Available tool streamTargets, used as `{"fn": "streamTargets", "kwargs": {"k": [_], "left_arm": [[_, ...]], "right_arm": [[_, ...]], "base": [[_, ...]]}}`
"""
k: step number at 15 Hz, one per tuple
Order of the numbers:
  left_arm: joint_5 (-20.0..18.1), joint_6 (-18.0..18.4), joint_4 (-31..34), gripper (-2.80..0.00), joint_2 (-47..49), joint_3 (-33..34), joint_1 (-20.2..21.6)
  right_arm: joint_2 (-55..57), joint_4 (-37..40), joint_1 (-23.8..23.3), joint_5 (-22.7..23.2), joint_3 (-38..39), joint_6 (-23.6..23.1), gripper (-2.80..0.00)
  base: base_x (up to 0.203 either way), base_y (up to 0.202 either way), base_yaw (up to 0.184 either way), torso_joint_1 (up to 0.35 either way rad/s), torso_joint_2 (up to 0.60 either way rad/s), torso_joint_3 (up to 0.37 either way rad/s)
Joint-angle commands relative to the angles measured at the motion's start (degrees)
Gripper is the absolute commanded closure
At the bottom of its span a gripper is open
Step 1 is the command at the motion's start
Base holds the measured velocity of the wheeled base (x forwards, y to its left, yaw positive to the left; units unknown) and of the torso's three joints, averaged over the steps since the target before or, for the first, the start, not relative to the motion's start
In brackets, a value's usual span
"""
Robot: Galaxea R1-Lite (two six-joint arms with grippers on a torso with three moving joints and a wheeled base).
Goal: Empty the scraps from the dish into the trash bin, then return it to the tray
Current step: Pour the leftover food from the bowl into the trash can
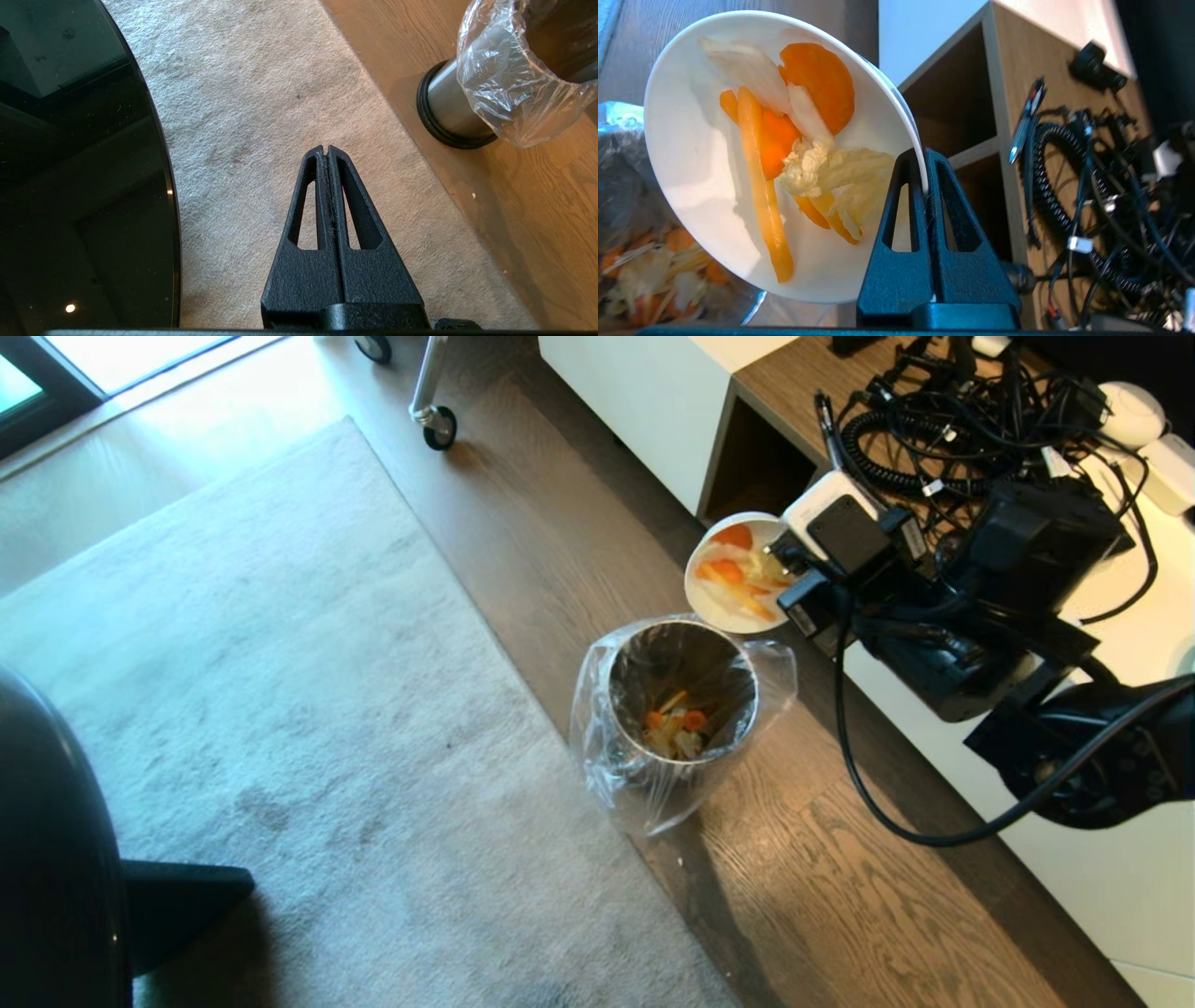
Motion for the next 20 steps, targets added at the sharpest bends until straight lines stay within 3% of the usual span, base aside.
{"fn": "streamTargets", "kwargs": {"k": [1,6,13,20], "left_arm": [[0.05,-0.04,-0.02,0.0,-0.02,0.0,0.0],[0.05,-0.04,-0.02,0.0,-0.02,0.0,0.0],[0.05,-0.04,-0.02,0.0,-0.02,0.0,0.0],[0.05,-0.04,-0.02,0.0,-0.02,0.0,0.0]], "right_arm": [[0.81,-4.59,0.02,1.72,0.98,-3.46,0.0],[2.18,-14.47,0.02,5.82,4.84,-8.86,0.0],[4.09,-21.05,0.05,6.44,5.88,-8.88,0.0],[4.82,-22.29,0.46,11.83,4.77,-8.74,0.0]], "base": [[0.0,0.0,0.0,0.0,0.0,0.0],[0.0,0.0,0.0,0.0,0.0,0.0],[0.0,0.0,0.0,0.0,0.0,0.0],[0.0,0.0,0.0,0.0,0.0,0.0]]}}
